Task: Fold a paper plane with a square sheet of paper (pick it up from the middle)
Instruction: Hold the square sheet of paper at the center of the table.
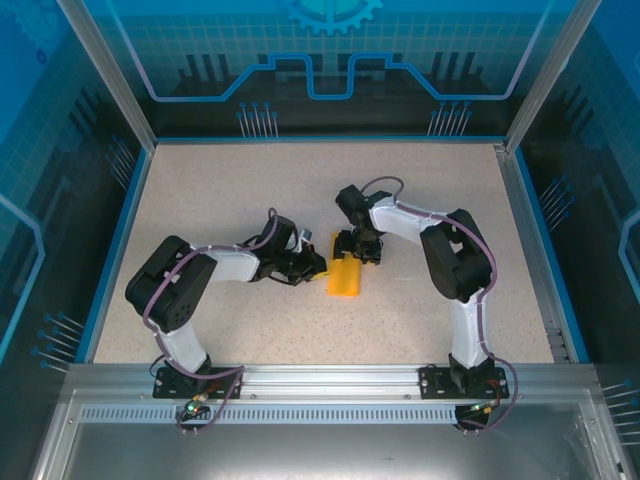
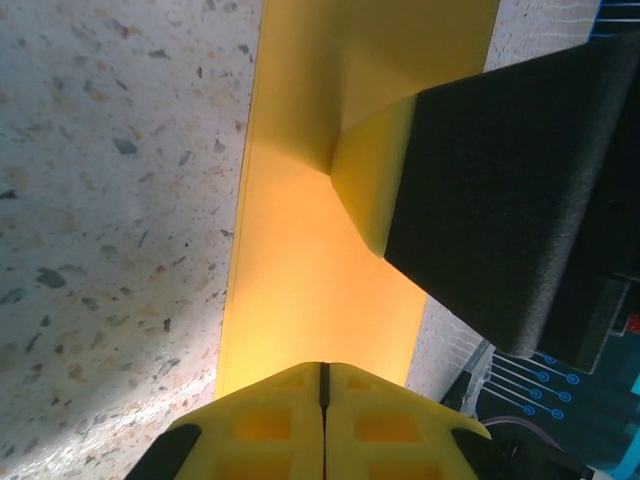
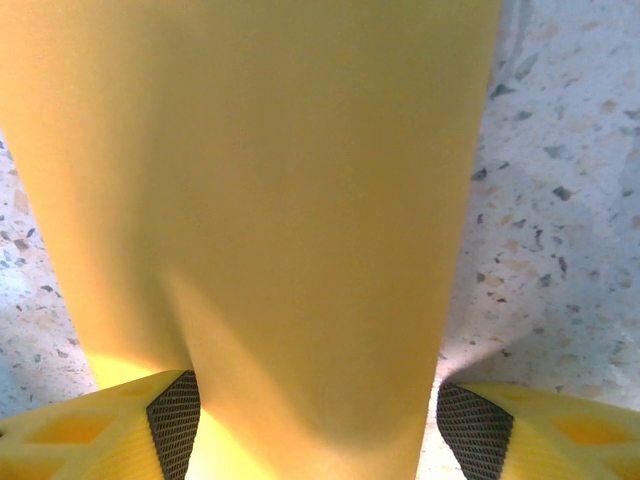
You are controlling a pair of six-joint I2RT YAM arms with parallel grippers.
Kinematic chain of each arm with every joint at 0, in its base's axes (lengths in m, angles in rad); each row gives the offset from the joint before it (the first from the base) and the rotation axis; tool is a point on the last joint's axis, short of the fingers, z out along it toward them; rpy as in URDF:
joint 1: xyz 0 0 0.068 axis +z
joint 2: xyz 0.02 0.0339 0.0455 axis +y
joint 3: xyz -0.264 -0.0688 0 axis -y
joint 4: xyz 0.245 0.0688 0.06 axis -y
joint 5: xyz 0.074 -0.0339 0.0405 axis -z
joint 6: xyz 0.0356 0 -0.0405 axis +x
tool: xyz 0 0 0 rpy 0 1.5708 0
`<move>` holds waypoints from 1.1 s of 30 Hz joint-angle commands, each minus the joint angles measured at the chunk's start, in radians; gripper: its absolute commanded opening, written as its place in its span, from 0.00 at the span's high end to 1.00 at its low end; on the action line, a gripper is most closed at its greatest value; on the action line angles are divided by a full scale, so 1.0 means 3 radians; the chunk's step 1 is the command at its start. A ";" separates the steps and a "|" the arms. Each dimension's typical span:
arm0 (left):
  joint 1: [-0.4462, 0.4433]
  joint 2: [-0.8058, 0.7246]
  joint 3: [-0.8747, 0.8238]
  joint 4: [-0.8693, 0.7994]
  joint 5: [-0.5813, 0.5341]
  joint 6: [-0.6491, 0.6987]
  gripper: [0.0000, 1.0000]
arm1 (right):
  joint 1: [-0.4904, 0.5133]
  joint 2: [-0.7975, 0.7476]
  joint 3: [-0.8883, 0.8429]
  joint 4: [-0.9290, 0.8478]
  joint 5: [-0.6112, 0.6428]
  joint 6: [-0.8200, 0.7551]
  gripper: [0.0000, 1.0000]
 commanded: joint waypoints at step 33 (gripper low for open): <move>-0.0109 0.0247 0.0177 -0.0158 0.0093 0.0072 0.95 | 0.0045 0.0674 -0.0217 0.0092 -0.0045 0.0105 0.27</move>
